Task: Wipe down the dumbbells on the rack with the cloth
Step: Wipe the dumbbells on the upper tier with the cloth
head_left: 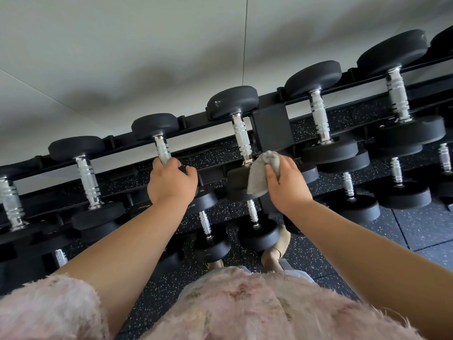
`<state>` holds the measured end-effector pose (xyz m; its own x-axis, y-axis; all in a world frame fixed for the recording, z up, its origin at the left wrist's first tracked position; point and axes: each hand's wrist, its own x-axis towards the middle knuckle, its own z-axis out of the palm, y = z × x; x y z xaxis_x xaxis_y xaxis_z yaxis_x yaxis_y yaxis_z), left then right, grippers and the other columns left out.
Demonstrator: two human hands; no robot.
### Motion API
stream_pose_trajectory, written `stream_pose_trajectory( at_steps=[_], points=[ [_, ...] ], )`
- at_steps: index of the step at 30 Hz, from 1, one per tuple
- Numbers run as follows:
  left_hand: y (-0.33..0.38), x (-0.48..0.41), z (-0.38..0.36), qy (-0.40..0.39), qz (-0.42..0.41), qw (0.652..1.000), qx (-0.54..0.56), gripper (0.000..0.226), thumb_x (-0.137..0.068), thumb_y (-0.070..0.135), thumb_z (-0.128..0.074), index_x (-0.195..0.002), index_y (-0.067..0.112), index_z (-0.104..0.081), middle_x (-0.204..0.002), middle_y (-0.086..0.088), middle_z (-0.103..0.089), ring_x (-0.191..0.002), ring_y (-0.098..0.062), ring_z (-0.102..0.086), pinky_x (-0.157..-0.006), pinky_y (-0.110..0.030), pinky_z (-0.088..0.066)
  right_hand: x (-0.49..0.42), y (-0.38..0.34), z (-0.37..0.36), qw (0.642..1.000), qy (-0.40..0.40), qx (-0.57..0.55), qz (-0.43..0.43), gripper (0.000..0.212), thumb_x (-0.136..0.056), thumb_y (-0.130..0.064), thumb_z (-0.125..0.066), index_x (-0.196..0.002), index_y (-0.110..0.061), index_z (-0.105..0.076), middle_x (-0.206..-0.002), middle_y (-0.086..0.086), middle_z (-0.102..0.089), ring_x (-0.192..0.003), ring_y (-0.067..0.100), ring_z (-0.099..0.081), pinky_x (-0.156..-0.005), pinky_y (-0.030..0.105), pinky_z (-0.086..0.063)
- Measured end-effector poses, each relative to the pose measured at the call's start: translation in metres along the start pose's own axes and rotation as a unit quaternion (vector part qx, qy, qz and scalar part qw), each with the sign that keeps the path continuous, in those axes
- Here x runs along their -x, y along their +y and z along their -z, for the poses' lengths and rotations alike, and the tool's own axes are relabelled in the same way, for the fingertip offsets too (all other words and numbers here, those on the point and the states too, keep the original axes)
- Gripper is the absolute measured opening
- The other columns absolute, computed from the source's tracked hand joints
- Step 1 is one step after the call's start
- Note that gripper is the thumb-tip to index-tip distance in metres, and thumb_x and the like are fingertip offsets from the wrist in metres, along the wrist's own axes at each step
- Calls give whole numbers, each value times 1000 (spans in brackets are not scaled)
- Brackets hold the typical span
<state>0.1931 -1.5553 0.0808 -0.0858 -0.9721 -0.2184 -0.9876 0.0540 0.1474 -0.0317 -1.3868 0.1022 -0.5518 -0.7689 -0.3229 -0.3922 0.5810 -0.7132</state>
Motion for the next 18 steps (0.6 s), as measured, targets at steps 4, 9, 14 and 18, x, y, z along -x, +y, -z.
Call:
stream_pose_trajectory(
  at_steps=[4,9,14,18],
  points=[
    [1,0,-1,4,2,1000,6,34,-93,50,-54,-114,26,-68,-124,-3,-53,-91,-26,-56,-69,-37,-46,8,-15,-19,979,10,109,172,43,-107,-40,-49,-148,-27,-50,-146,1,-48,-139,23,-36,-122,43,-29],
    [1,0,0,4,-1,1000,5,34,-92,50,-53,-112,26,-67,-124,-2,-53,-90,-25,-58,-66,-37,-48,-7,-1,-14,1000,-12,15,15,56,-92,-67,-55,-139,-38,-50,-137,-6,-51,-127,14,-47,-107,35,-41],
    [0,-1,-2,2,-1,1000,-9,34,-93,50,-53,-113,25,-67,-125,-3,-52,-89,-25,-56,-66,-36,-45,-21,-13,-12,979,-16,-129,-159,37,-97,-65,-48,-111,-34,-62,-103,-1,-69,-86,15,-66,-69,29,-49],
    [1,0,-2,2,2,1000,-8,33,-94,49,-53,-113,26,-67,-125,-3,-52,-89,-22,-54,-68,-35,-43,-12,-29,-15,998,2,-33,-47,36,-102,-55,-50,-123,-27,-60,-121,-7,-56,-106,12,-57,-92,30,-49]
  ],
)
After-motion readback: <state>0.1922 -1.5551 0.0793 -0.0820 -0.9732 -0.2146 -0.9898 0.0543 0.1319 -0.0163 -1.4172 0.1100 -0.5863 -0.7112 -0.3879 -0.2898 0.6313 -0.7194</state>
